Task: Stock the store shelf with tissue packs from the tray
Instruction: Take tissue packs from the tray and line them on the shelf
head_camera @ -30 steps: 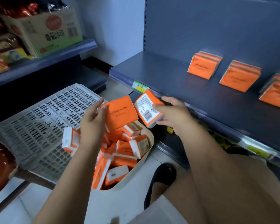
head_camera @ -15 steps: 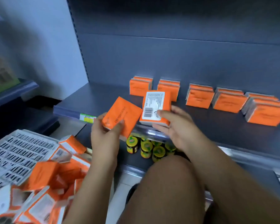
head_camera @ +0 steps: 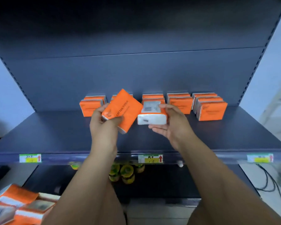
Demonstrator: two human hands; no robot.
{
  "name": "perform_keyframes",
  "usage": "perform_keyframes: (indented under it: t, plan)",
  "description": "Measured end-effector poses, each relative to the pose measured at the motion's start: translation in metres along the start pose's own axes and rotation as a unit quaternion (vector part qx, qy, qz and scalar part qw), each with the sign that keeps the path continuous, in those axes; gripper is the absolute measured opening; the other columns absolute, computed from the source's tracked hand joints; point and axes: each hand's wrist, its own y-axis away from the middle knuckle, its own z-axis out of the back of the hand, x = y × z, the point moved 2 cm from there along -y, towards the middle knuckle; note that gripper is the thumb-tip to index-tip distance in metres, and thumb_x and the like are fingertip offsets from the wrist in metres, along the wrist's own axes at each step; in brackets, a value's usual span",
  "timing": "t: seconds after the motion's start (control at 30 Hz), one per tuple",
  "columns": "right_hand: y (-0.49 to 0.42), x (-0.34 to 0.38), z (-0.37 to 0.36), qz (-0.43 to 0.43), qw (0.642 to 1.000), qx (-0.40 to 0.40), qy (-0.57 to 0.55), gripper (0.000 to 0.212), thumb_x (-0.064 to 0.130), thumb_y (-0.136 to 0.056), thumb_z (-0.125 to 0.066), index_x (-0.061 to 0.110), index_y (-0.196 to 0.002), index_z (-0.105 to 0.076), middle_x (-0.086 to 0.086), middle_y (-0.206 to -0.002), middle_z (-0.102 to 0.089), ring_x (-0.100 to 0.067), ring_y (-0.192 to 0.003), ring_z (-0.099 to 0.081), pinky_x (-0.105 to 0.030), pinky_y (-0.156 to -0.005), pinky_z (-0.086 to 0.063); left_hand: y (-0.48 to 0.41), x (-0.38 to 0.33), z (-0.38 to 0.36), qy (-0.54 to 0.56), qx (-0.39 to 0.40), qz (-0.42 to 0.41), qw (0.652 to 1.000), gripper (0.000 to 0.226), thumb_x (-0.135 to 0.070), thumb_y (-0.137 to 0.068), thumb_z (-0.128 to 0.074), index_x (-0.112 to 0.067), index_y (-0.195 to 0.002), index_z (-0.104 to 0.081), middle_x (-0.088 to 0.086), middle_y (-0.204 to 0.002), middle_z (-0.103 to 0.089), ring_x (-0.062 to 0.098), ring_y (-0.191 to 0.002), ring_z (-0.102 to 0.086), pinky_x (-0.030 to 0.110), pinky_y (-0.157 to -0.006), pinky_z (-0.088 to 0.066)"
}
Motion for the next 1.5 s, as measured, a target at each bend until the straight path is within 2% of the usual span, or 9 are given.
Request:
perform_keyframes:
  t: [0.17, 0.33, 0.43, 0.63, 0.9, 1.1, 1.27, 1.4, 1.5]
  plan:
    - [-0.027, 0.010, 0.036, 0.014, 0.996, 0.009, 0.088, 0.044, 0.000, -0.099, -0.042, 0.028, -0.123, -0.066, -0.004, -0.096, -0.081, -0.025, -0.089, -0.079, -0.038, -0.082, -0.061, -0.032, 0.022, -0.029, -0.007, 0.059, 0.015, 0.998, 0.048, 0.015, -0.081, -0.067, -0.016, -0.117, -0.066, 0.008, -0.110, -0.074, 0.020, -0.089, -0.074, 0.034, -0.071, -0.056]
    - [-0.047, 0.011, 0.065, 0.050, 0.983, -0.051, 0.170, 0.015, 0.016, -0.094, -0.069, 0.018, -0.109, -0.065, -0.003, -0.075, -0.077, -0.016, -0.063, -0.072, -0.026, -0.058, -0.046, -0.050, 0.037, -0.046, -0.036, 0.074, -0.010, 0.997, 0.055, 0.021, -0.081, -0.063, -0.007, -0.129, -0.063, -0.029, -0.087, -0.073, -0.002, -0.087, -0.070, 0.027, -0.083, -0.058]
    - [-0.058, 0.006, 0.074, 0.040, 0.978, -0.121, 0.163, 0.014, 0.019, -0.091, -0.076, 0.012, -0.085, -0.065, -0.003, -0.062, -0.060, -0.017, -0.050, -0.055, -0.023, -0.045, -0.039, -0.057, 0.048, -0.054, -0.060, 0.083, -0.005, 0.995, 0.057, 0.019, -0.081, -0.065, -0.017, -0.126, -0.065, -0.012, -0.103, -0.074, 0.001, -0.092, -0.070, 0.017, -0.073, -0.055]
    - [-0.075, 0.004, 0.081, 0.040, 0.971, -0.146, 0.184, 0.018, 0.029, -0.084, -0.082, 0.017, -0.084, -0.068, -0.003, -0.093, -0.074, -0.026, -0.085, -0.069, -0.040, -0.074, -0.057, -0.069, 0.065, -0.060, -0.122, 0.127, -0.011, 0.984, 0.061, 0.017, -0.081, -0.071, -0.030, -0.118, -0.065, -0.004, -0.115, -0.071, 0.010, -0.104, -0.068, 0.025, -0.081, -0.055]
    - [-0.079, 0.013, 0.102, 0.079, 0.963, -0.115, 0.232, 0.056, 0.014, -0.091, -0.061, 0.025, -0.140, -0.038, -0.013, -0.097, -0.069, -0.028, -0.060, -0.071, -0.036, -0.051, -0.059, -0.077, 0.078, -0.060, -0.183, 0.165, 0.007, 0.969, 0.053, 0.014, -0.083, -0.071, -0.024, -0.120, -0.066, -0.006, -0.107, -0.070, 0.010, -0.097, -0.068, 0.014, -0.067, -0.053]
    - [-0.081, 0.014, 0.122, 0.113, 0.907, -0.091, 0.395, 0.035, 0.007, -0.083, -0.067, 0.026, -0.111, -0.059, -0.003, -0.096, -0.070, -0.027, -0.083, -0.072, -0.040, -0.065, -0.061, -0.082, 0.092, -0.068, -0.236, 0.211, -0.010, 0.949, 0.055, 0.013, -0.081, -0.076, -0.033, -0.111, -0.066, -0.001, -0.108, -0.071, 0.006, -0.096, -0.067, 0.018, -0.071, -0.054]
    - [-0.086, 0.018, 0.139, 0.154, 0.881, -0.110, 0.433, 0.040, 0.001, -0.078, -0.074, 0.017, -0.108, -0.054, 0.010, -0.095, -0.061, -0.015, -0.087, -0.061, -0.026, -0.063, -0.045, -0.088, 0.103, -0.077, -0.292, 0.250, -0.047, 0.922, 0.051, 0.013, -0.083, -0.073, -0.024, -0.117, -0.064, -0.007, -0.109, -0.067, 0.005, -0.101, -0.065, 0.024, -0.082, -0.055]
    - [-0.088, 0.020, 0.146, 0.162, 0.864, -0.036, 0.475, 0.090, -0.001, -0.074, -0.073, 0.039, -0.148, -0.041, -0.002, -0.111, -0.054, -0.019, -0.098, -0.057, -0.026, -0.069, -0.045, -0.098, 0.114, -0.083, -0.405, 0.254, -0.171, 0.861, 0.050, 0.010, -0.078, -0.071, -0.025, -0.113, -0.065, -0.003, -0.119, -0.059, 0.009, -0.108, -0.055, 0.008, -0.090, -0.039]
    - [-0.091, 0.020, 0.148, 0.159, 0.855, -0.009, 0.494, 0.086, 0.000, -0.073, -0.071, 0.048, -0.139, -0.045, -0.002, -0.115, -0.049, -0.019, -0.103, -0.055, -0.030, -0.078, -0.048, -0.104, 0.121, -0.087, -0.460, 0.243, -0.236, 0.821, 0.050, 0.006, -0.077, -0.073, -0.016, -0.121, -0.067, 0.003, -0.123, -0.061, 0.023, -0.119, -0.052, 0.016, -0.099, -0.035]
